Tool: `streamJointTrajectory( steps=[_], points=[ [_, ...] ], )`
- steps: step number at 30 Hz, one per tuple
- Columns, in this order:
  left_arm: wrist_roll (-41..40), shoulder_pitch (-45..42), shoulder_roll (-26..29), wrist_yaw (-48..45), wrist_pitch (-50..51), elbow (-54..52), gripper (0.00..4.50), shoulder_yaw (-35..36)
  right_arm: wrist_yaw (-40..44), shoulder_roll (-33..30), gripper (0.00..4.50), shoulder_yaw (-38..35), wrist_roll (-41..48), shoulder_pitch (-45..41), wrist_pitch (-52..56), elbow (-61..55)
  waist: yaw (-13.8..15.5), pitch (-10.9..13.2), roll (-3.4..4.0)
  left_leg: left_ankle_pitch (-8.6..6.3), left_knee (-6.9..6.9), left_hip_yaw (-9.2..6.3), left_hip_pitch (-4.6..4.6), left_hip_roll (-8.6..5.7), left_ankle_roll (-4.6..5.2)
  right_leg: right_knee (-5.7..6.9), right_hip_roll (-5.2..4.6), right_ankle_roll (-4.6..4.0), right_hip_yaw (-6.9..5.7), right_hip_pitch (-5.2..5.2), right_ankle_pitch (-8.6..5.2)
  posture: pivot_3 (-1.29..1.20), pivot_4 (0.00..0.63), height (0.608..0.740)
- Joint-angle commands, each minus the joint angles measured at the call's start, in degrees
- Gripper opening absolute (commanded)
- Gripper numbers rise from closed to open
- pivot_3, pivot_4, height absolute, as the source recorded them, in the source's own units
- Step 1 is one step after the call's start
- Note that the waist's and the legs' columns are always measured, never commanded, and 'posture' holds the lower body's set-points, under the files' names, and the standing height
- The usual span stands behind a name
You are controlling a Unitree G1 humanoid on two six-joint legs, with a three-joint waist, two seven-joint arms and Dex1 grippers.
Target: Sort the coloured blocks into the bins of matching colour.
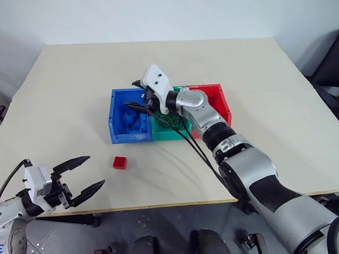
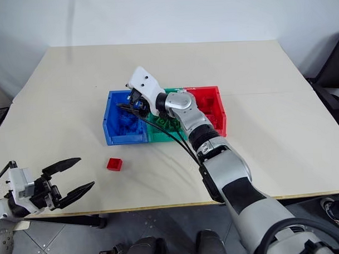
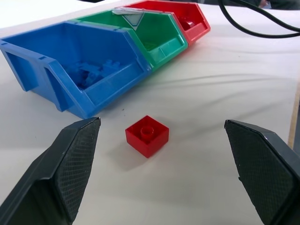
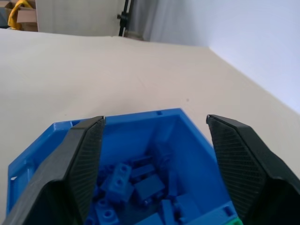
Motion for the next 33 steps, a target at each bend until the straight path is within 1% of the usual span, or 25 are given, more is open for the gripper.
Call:
streamJointTrajectory(
  steps=[1,4,7,9,11,13,15,18,20,23,26,27,30,33],
  points=[
    [0.16,0.05,-0.67,1.71,-0.95,-2.19,4.50,0.69,8.88,-3.20,3.65,-1.98,2.98,2.61,-2.35,-5.69,0.07,-0.02,-0.04,0.00,0.00,-0.01,0.00,0.00,0.00,0.00,0.00,0.00,0.04,0.01,0.00,0.00,0.150,0.740],
    [0.36,0.64,-1.58,3.85,-1.16,-3.03,4.50,1.38,21.90,-8.57,3.65,-2.30,6.72,8.88,-0.78,-13.78,0.21,-0.08,-0.16,0.00,0.00,-0.05,0.00,-0.01,0.01,-0.02,-0.01,0.00,0.09,0.05,0.00,0.00,0.150,0.740],
    [0.57,1.83,-2.57,5.74,-1.24,-4.44,4.50,1.54,31.84,-13.74,3.65,-2.30,10.41,14.51,3.29,-21.18,0.17,-0.10,-0.22,-0.02,0.00,-0.05,0.00,-0.01,0.04,-0.09,-0.04,0.00,0.13,0.09,0.00,0.00,0.150,0.740],
    [1.62,3.57,-4.02,8.33,-1.40,-5.99,4.50,1.68,41.91,-21.11,3.65,-3.40,15.19,20.58,6.36,-26.41,0.27,-0.07,-0.15,-0.02,-0.03,-0.03,0.01,0.00,0.04,-0.34,-0.03,0.00,0.11,0.17,0.00,0.00,0.150,0.740],
    [2.28,4.85,-5.01,10.37,-1.24,-7.35,4.50,1.84,45.94,-25.80,3.65,-3.98,16.81,24.03,7.98,-29.01,0.53,-0.03,-0.09,-0.03,-0.03,-0.08,0.02,0.01,0.06,-0.54,-0.03,0.00,0.08,0.32,0.00,0.00,0.150,0.740],
    [2.92,6.09,-5.98,12.08,-1.40,-9.00,4.50,1.68,46.15,-29.94,3.65,-2.74,20.57,26.82,10.21,-31.98,0.53,0.02,-0.01,-0.06,-0.04,-0.05,0.12,0.00,0.11,-0.97,-0.03,0.00,0.06,0.61,0.00,0.00,0.150,0.740],
    [4.82,8.82,-7.91,16.69,-0.23,-12.58,4.50,1.53,46.15,-36.75,3.65,-0.59,24.77,30.68,11.73,-35.13,0.45,0.05,0.05,-0.05,-0.04,-0.03,0.11,0.06,0.09,-1.48,0.02,0.00,0.01,0.80,0.00,0.00,0.150,0.740],
    [6.88,11.53,-10.17,22.00,1.52,-16.55,4.50,1.35,46.15,-42.80,3.65,1.10,27.45,33.60,12.40,-36.81,0.50,0.06,0.07,-0.05,-0.05,0.03,0.15,0.07,0.08,-1.58,0.01,0.00,0.01,0.86,0.00,0.00,0.150,0.740],
    [9.18,14.13,-12.41,27.58,4.84,-20.71,4.50,0.53,46.15,-47.60,3.65,1.92,31.88,36.09,12.66,-38.40,0.69,0.06,0.07,-0.05,-0.06,0.07,0.13,0.07,0.08,-1.68,0.01,0.00,0.02,0.88,0.00,0.00,0.150,0.740],
    [8.67,19.11,-14.31,30.30,8.35,-26.65,4.50,-0.24,46.15,-52.60,3.65,3.04,36.01,38.42,12.41,-40.18,1.34,0.08,0.06,-0.06,-0.06,0.11,0.12,0.08,0.10,-1.85,0.01,0.00,0.05,0.93,0.00,0.00,0.150,0.740],
    [7.39,24.38,-14.88,30.28,9.45,-29.96,4.50,1.70,46.15,-54.50,3.65,3.94,36.69,38.52,12.07,-39.72,1.77,0.10,0.01,-0.08,-0.04,0.15,0.12,0.09,0.13,-2.04,-0.03,-0.01,0.11,0.93,-0.01,0.00,0.150,0.740],
    [6.53,27.13,-14.97,29.40,9.35,-29.99,4.50,3.61,46.15,-54.39,3.65,3.92,36.51,37.92,12.16,-39.07,1.81,0.10,0.01,-0.09,-0.03,0.15,0.11,0.09,0.12,-2.25,-0.04,-0.06,0.11,0.93,-0.03,0.00,0.150,0.740],
    [3.59,35.15,-14.83,24.64,8.15,-30.48,4.50,7.48,46.15,-53.42,3.65,3.77,36.24,36.33,12.52,-37.93,1.76,0.12,0.02,-0.16,-0.05,0.17,0.02,0.13,0.04,-2.47,-0.04,-0.19,0.11,0.89,-0.10,0.00,0.150,0.740],
    [0.84,39.28,-14.25,20.43,7.18,-30.62,4.50,9.72,46.15,-52.70,3.65,4.30,36.11,35.87,12.91,-37.83,1.89,0.16,0.04,-0.24,-0.05,0.17,0.00,0.13,-0.04,-2.53,-0.07,-0.33,0.11,0.86,-0.18,0.00,0.150,0.740]
  ],
)
